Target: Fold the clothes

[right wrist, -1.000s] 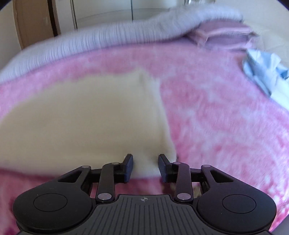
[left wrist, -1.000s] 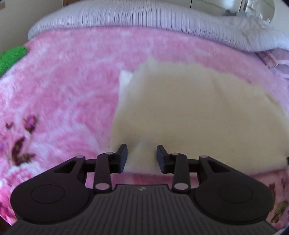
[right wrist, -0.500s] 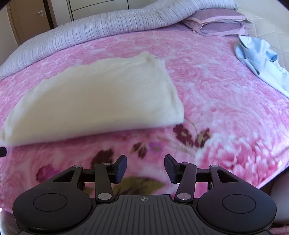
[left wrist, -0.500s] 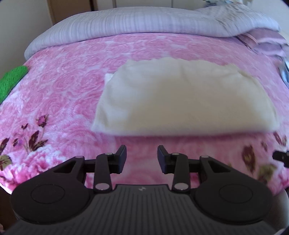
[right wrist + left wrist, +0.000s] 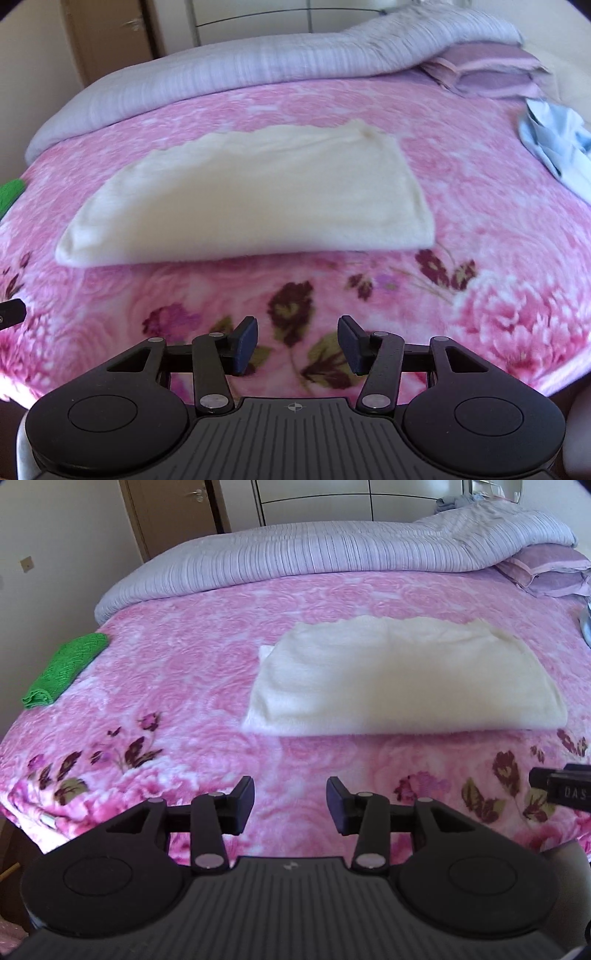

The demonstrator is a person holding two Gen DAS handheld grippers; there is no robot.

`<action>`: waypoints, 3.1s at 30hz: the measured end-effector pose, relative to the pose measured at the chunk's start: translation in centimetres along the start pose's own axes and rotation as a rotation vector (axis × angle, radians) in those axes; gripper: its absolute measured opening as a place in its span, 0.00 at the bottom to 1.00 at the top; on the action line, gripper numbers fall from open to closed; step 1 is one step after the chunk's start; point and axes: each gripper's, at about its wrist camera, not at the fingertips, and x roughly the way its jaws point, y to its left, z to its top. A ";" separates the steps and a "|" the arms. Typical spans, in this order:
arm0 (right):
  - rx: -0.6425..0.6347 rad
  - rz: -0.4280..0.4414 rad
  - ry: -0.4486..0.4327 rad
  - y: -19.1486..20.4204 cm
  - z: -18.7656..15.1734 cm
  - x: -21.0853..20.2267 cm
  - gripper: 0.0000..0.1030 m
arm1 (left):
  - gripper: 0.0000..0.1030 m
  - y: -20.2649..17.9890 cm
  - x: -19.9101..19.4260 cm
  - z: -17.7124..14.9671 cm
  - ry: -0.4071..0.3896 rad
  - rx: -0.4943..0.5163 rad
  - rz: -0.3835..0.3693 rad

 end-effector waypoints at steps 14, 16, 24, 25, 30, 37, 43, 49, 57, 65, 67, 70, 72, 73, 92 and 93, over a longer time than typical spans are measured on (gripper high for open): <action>0.047 -0.108 -0.023 -1.9 -0.6 -1.7 0.51 | 0.38 -1.8 0.5 0.1 -0.021 0.054 -0.107; 0.023 -0.116 -0.031 -1.3 -0.4 -1.9 0.51 | 0.38 -1.3 0.8 0.1 -0.016 0.039 -0.109; -0.029 -0.132 -0.038 -0.3 0.2 -1.4 0.51 | 0.40 0.6 1.9 0.2 -0.002 0.003 -0.101; -0.032 -0.134 -0.035 -0.3 0.3 -1.2 0.51 | 0.40 0.8 2.1 0.3 0.001 -0.002 -0.099; -0.035 -0.140 -0.021 -0.3 0.9 0.0 0.51 | 0.40 1.4 3.5 0.8 0.021 -0.016 -0.094; -0.037 -0.132 0.015 -0.4 1.6 2.4 0.51 | 0.41 1.6 5.7 1.5 0.043 -0.024 -0.110; 0.147 -0.012 0.050 -3.3 1.8 5.1 0.51 | 0.41 2.6 7.8 2.2 0.035 -0.059 -0.198; 0.788 0.277 0.009 -12.1 0.5 7.5 0.51 | 0.41 2.9 9.8 3.9 0.004 -0.073 -0.272; 1.167 0.344 -0.093 -17.6 0.3 10.7 0.50 | 0.41 0.4 13.3 6.1 0.015 -0.037 -0.345; 1.124 0.340 -0.177 -17.4 1.0 12.1 0.50 | 0.44 -4.4 16.9 7.2 0.044 0.050 -0.348; 1.112 0.338 -0.184 -17.3 0.9 12.0 0.49 | 0.48 -5.2 17.5 7.1 0.048 0.085 -0.323; 1.102 0.327 -0.183 -17.2 0.9 12.1 0.42 | 0.48 -5.5 17.8 7.2 0.059 0.098 -0.314; 1.096 0.312 -0.167 -17.2 1.2 12.2 0.39 | 0.44 -4.0 17.5 7.7 0.076 0.033 -0.354; 1.092 0.305 -0.158 -17.3 1.4 12.3 0.33 | 0.43 -3.2 17.4 8.0 0.081 -0.001 -0.372; -0.621 0.121 -0.339 14.0 5.8 9.7 0.08 | 0.40 14.7 18.6 5.2 0.145 -0.629 -0.621; -0.648 0.151 -0.294 15.0 5.1 10.6 0.10 | 0.40 14.9 18.7 5.0 0.149 -0.647 -0.629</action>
